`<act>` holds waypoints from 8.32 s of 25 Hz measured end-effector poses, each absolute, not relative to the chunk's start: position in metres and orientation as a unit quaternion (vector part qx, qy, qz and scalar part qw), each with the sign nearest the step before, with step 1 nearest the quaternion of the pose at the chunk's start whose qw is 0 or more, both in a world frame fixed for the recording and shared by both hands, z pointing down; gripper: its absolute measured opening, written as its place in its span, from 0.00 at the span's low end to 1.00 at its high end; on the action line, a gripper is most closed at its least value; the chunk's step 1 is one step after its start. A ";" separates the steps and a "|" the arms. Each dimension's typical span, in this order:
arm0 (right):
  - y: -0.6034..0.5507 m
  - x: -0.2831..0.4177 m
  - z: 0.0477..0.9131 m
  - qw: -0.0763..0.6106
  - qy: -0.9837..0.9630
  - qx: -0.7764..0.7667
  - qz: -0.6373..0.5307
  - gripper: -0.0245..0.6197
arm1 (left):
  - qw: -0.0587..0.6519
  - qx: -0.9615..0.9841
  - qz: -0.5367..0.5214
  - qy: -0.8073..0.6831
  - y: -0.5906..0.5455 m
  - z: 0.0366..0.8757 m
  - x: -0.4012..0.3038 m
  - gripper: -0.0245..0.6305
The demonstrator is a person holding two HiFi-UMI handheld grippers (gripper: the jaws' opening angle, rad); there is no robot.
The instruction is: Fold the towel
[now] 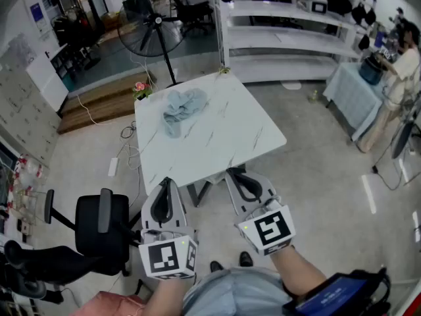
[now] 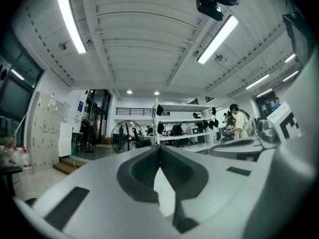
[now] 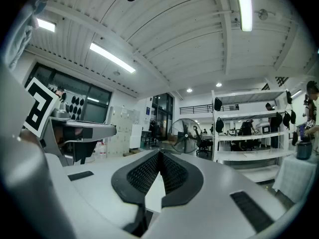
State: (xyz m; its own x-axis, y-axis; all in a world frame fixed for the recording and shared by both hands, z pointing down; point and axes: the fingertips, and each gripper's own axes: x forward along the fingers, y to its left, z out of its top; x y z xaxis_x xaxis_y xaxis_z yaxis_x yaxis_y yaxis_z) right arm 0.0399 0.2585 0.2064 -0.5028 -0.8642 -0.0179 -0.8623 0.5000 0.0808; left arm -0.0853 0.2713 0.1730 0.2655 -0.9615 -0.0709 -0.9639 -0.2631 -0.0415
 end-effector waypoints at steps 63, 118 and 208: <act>-0.129 -0.047 0.224 0.062 -0.872 0.484 -0.042 0.08 | 0.006 -0.783 -0.017 0.622 -0.115 0.207 -0.186 0.05; -0.240 0.036 0.365 0.159 -0.867 0.465 0.085 0.07 | -0.113 -0.856 -0.097 0.495 -0.253 0.319 -0.077 0.08; -0.269 -0.043 0.357 0.222 -0.906 0.348 0.098 0.32 | -0.446 -0.753 -0.134 0.465 -0.126 0.478 -0.122 0.07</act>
State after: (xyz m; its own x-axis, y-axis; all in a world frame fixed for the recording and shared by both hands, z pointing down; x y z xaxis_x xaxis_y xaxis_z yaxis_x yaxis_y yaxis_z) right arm -0.0434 -0.2692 0.3573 -0.6590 -0.5870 0.4702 -0.6738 0.7386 -0.0222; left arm -0.1223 -0.1257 0.4778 0.5321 -0.5801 0.6168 -0.8195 -0.1696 0.5474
